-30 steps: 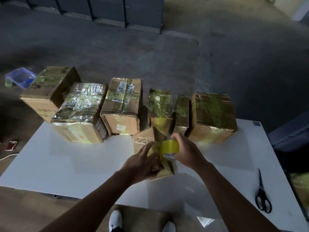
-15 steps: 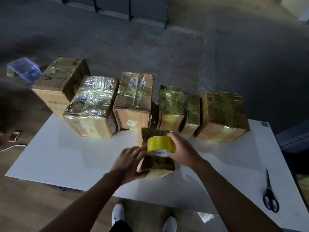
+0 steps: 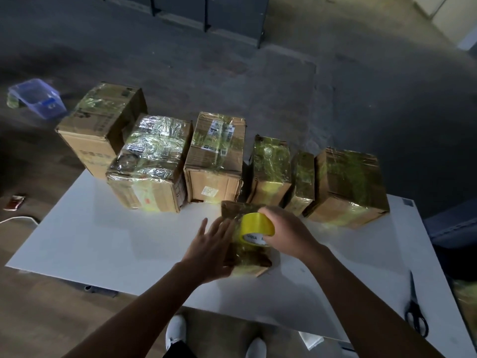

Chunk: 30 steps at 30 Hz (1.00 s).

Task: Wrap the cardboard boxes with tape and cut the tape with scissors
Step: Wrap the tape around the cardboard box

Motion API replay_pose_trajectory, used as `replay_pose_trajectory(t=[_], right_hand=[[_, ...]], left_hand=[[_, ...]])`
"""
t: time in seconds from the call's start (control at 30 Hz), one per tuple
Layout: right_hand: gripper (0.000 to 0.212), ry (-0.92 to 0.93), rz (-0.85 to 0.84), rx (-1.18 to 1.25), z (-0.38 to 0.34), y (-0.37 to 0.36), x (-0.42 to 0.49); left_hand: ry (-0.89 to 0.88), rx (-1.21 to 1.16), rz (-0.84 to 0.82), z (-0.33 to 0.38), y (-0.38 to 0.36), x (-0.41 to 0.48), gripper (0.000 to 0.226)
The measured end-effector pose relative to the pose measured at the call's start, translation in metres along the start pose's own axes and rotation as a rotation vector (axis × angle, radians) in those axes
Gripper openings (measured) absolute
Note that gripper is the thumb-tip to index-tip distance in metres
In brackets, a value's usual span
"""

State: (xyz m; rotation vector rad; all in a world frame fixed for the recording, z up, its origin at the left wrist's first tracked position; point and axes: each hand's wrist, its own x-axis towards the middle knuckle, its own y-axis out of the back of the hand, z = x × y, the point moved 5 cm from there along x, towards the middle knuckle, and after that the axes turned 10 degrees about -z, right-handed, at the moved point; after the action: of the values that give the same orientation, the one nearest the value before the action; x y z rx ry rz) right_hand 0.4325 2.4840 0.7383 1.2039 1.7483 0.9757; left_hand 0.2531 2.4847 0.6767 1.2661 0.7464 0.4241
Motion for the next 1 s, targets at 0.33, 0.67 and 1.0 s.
replay_pose_trajectory(t=[0.33,0.67,1.0], right_hand=[[0.038,-0.198,-0.023,0.355,0.03,-0.029,-0.015],[0.037,-0.097,-0.001,-0.156,0.035,0.019,-0.012],[0.042,-0.213,0.142,0.498,0.055,-0.019,-0.031]], left_hand=[[0.02,-0.02,-0.143,0.013,-0.023,0.01,0.107],[0.062,0.055,-0.165,0.014,-0.02,0.012,0.109],[0.039,-0.005,-0.06,0.044,-0.023,0.029,0.107]])
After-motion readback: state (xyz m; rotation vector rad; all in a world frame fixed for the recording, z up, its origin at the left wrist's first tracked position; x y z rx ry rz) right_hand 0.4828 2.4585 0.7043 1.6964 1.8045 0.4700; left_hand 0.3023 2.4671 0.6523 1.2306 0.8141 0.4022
